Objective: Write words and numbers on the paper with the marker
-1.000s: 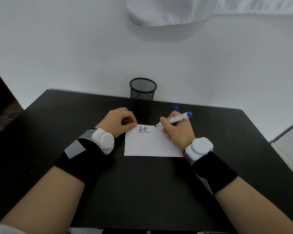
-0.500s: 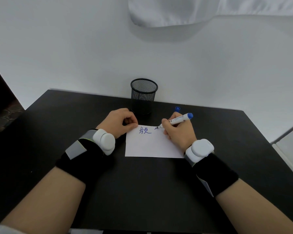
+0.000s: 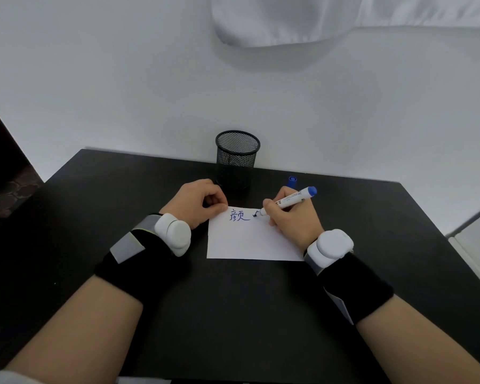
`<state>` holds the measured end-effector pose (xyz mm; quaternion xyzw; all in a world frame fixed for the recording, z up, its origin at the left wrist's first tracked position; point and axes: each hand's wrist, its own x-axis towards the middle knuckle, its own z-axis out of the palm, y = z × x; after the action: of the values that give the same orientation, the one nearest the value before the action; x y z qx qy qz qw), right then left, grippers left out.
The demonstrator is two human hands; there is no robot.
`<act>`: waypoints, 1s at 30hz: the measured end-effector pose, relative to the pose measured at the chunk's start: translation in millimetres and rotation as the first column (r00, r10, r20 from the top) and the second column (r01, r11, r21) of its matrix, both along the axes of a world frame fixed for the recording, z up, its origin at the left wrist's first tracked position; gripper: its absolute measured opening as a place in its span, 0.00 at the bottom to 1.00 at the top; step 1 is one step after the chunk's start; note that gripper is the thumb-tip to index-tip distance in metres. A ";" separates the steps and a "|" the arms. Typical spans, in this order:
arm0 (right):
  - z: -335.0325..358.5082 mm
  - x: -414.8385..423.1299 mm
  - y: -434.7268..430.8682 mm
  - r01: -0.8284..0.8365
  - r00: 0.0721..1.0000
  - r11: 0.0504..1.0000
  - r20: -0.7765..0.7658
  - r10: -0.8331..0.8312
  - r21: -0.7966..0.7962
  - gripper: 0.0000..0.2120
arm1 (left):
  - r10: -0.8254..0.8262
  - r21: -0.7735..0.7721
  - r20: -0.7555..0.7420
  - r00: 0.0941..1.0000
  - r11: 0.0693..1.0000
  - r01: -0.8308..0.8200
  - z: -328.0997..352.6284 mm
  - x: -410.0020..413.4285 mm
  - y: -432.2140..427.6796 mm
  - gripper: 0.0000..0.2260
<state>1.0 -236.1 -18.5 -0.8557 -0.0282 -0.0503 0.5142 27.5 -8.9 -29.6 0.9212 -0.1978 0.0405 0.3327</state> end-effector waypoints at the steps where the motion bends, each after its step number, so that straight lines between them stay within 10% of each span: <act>1: 0.3 0.0 -0.1 0.005 1.000 1.000 0.005 -0.005 0.012 0.10 | 0.000 -0.004 0.003 1.000 1.000 0.000 -0.2 -0.1 0.1 0.02; 30: 1.5 0.0 0.4 0.060 0.998 0.998 -0.021 -0.060 0.010 0.11 | -0.006 -0.027 0.001 1.000 1.000 0.006 -1.6 0.5 0.6 0.02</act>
<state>1.0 -235.7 -17.1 -0.8540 0.0032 -0.0569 0.5172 28.0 -8.3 -31.2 0.9160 -0.2000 0.0426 0.3453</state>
